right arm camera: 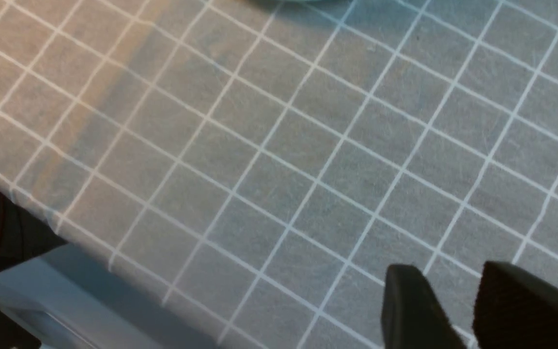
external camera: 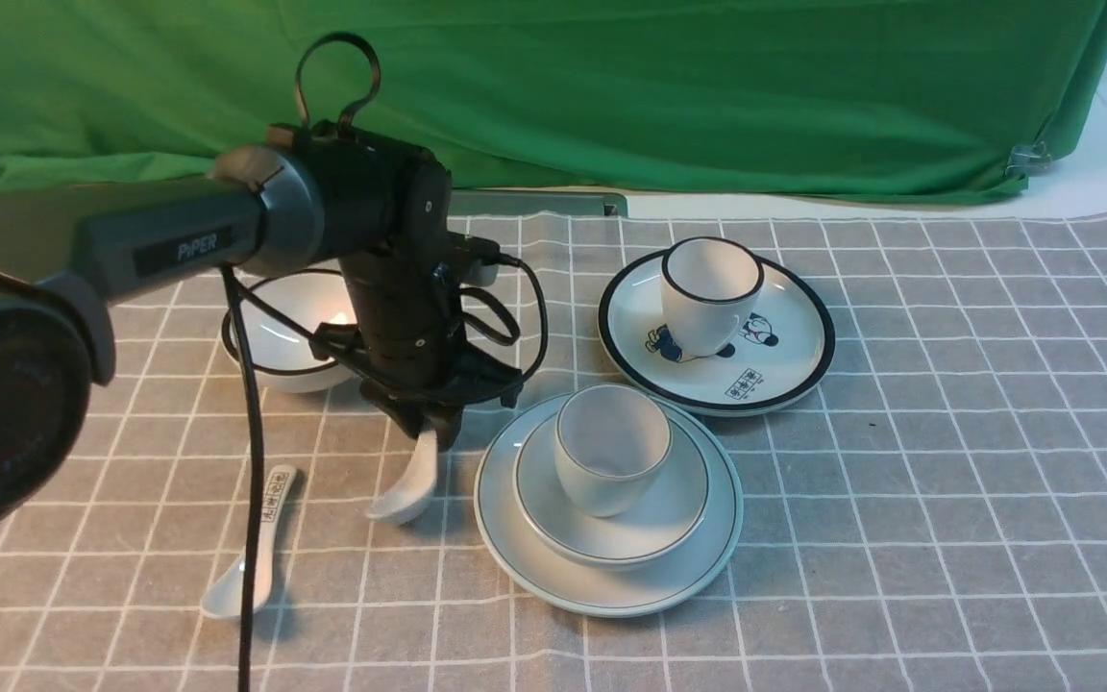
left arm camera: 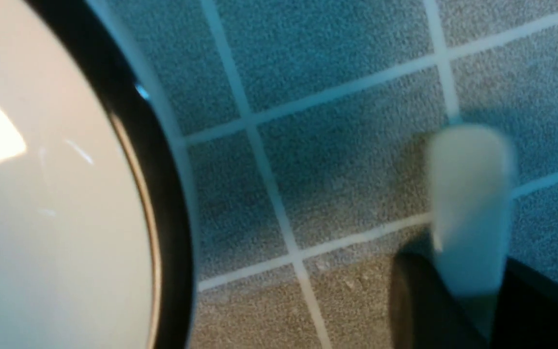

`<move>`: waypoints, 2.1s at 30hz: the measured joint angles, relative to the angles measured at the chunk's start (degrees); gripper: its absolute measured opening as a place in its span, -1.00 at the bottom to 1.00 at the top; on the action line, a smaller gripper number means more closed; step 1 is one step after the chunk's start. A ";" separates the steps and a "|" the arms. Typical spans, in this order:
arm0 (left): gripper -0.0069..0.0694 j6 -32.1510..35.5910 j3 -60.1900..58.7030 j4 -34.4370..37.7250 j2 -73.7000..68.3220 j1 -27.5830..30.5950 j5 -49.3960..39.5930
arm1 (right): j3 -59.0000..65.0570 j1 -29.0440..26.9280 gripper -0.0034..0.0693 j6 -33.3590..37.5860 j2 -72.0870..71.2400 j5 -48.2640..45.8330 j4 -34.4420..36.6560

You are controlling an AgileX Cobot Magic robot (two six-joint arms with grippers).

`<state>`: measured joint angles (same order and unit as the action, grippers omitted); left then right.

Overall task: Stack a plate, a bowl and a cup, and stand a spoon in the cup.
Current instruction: Use the left arm to grab a blue soup spoon, then use the left arm to put the blue soup spoon into the blue teacup in the middle

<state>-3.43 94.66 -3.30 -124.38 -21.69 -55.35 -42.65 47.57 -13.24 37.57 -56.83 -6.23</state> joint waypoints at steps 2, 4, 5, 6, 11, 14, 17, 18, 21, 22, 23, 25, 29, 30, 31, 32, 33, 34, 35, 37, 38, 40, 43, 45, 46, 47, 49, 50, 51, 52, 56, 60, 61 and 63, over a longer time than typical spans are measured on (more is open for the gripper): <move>-0.57 1.62 0.00 1.65 0.22 0.29 -0.58 | 0.00 0.00 -0.25 0.00 0.00 -0.14 0.00; -0.57 2.38 -0.37 3.30 1.33 0.39 -2.39 | 0.00 0.00 -0.25 0.00 0.00 -0.14 0.01; -0.57 3.06 -0.69 3.30 2.44 0.21 -2.69 | 0.00 0.00 -0.25 0.05 0.00 -0.14 0.01; -0.57 3.43 -1.19 3.68 4.09 0.00 -2.61 | 0.00 0.00 -0.25 0.05 0.00 -0.14 0.01; -0.57 4.81 -6.71 3.30 15.65 -2.86 4.41 | 0.00 0.00 -0.25 0.11 0.00 -0.14 0.01; -0.57 5.01 -13.14 4.04 24.25 -5.44 13.40 | 0.00 0.00 -0.25 0.18 0.00 -0.14 0.01; -0.57 6.68 -19.75 5.54 31.08 -7.52 24.09 | 0.00 0.00 -0.25 0.23 0.00 -0.14 0.01; -0.57 7.79 -25.13 6.86 34.36 -9.01 33.60 | 0.00 0.00 -0.25 0.29 0.00 -0.14 0.01; -0.57 9.01 -37.75 8.83 40.49 -12.70 58.35 | 0.00 0.00 -0.25 0.36 0.00 0.05 0.01; -0.57 9.05 -40.56 8.69 41.27 -13.55 64.43 | 0.00 0.00 -0.25 0.42 0.00 0.19 0.01; -0.57 8.63 -44.22 7.72 41.93 -14.70 73.08 | 0.00 0.00 -0.25 0.42 0.00 0.52 0.01; -0.57 5.93 -48.52 4.72 42.01 -15.88 84.14 | 0.00 0.00 -0.25 0.42 0.00 1.06 0.01; -0.57 -4.17 -53.03 -4.60 39.38 -16.57 99.65 | 0.00 0.00 -0.25 0.42 0.00 1.83 0.01; -0.57 -4.59 -53.10 -5.52 39.14 -16.57 100.76 | 0.00 0.00 -0.25 0.42 0.00 1.90 0.01; -0.57 -7.11 -53.31 -7.87 37.23 -16.57 104.22 | 0.00 0.00 -0.25 0.42 0.00 2.17 0.01; -0.57 -7.88 -53.36 -9.01 35.91 -16.62 106.44 | 0.00 0.00 -0.25 0.42 0.00 2.30 0.01; -0.57 -8.31 -53.41 -9.56 34.86 -16.62 108.52 | 0.00 0.00 -0.25 0.47 0.00 2.45 0.01; -0.57 -8.52 -53.41 -9.67 34.33 -16.62 108.89 | 0.00 0.00 -0.25 0.47 0.00 2.45 0.01; -0.57 -8.87 -53.41 -10.13 32.72 -16.62 111.44 | 0.00 0.00 -0.25 0.47 0.00 2.51 0.01; -0.57 -8.98 -53.41 -10.25 31.21 -16.62 113.04 | 0.00 0.00 -0.25 0.47 0.00 2.51 0.01; -0.57 -9.04 -53.41 -10.36 29.76 -16.62 114.78 | 0.00 0.00 -0.25 0.41 0.00 2.51 0.01; -0.57 -9.15 -53.48 -10.48 26.79 -16.62 116.17 | 0.00 0.00 -0.25 0.33 0.00 2.51 0.01; -0.57 -9.15 -53.55 -10.48 25.16 -16.62 116.34 | 0.00 0.00 -0.25 0.27 0.00 2.51 0.01; -0.57 -9.15 -53.55 -10.48 24.52 -16.62 116.34 | 0.00 0.00 -0.25 0.27 0.00 2.51 0.01; -0.57 -9.15 -53.55 -10.48 24.11 -16.62 116.34 | 0.00 0.00 -0.25 0.27 0.00 2.51 0.01; -0.57 -8.91 -53.55 -10.48 23.89 -16.62 116.34 | 0.00 0.00 -0.25 0.27 0.00 2.51 0.01; -0.57 -7.73 -53.55 -10.21 23.46 -16.62 115.68 | 0.00 0.00 -0.25 0.27 0.00 2.51 0.01; -0.57 -6.81 -53.55 -10.06 23.13 -16.62 115.37 | 0.00 0.00 -0.25 0.27 0.00 2.51 0.01; -0.57 -5.89 -53.55 -9.87 22.71 -16.62 115.12 | 0.00 0.00 -0.25 0.27 0.00 2.51 0.01; -0.57 -5.89 -53.55 -9.80 22.52 -16.62 115.07 | 0.00 0.00 -0.25 0.27 0.00 2.51 0.01; -0.54 -5.05 -53.56 -9.16 20.30 -16.62 114.83 | 0.00 0.00 -0.25 0.23 0.00 2.51 0.01; -0.41 -4.62 -53.56 -8.37 18.86 -16.62 114.60 | 0.00 0.00 -0.25 0.23 0.00 2.51 0.01; -0.39 -4.62 -53.56 -8.35 18.85 -16.62 114.60 | 0.00 0.00 -0.25 0.23 0.00 2.51 0.01; -0.22 -4.62 -53.56 -8.01 18.80 -16.62 114.79 | 0.00 0.00 -0.25 0.23 0.00 2.51 0.01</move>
<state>-8.05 41.11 -11.31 -105.58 -38.31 59.45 -42.65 47.57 -13.01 37.57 -54.32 -6.22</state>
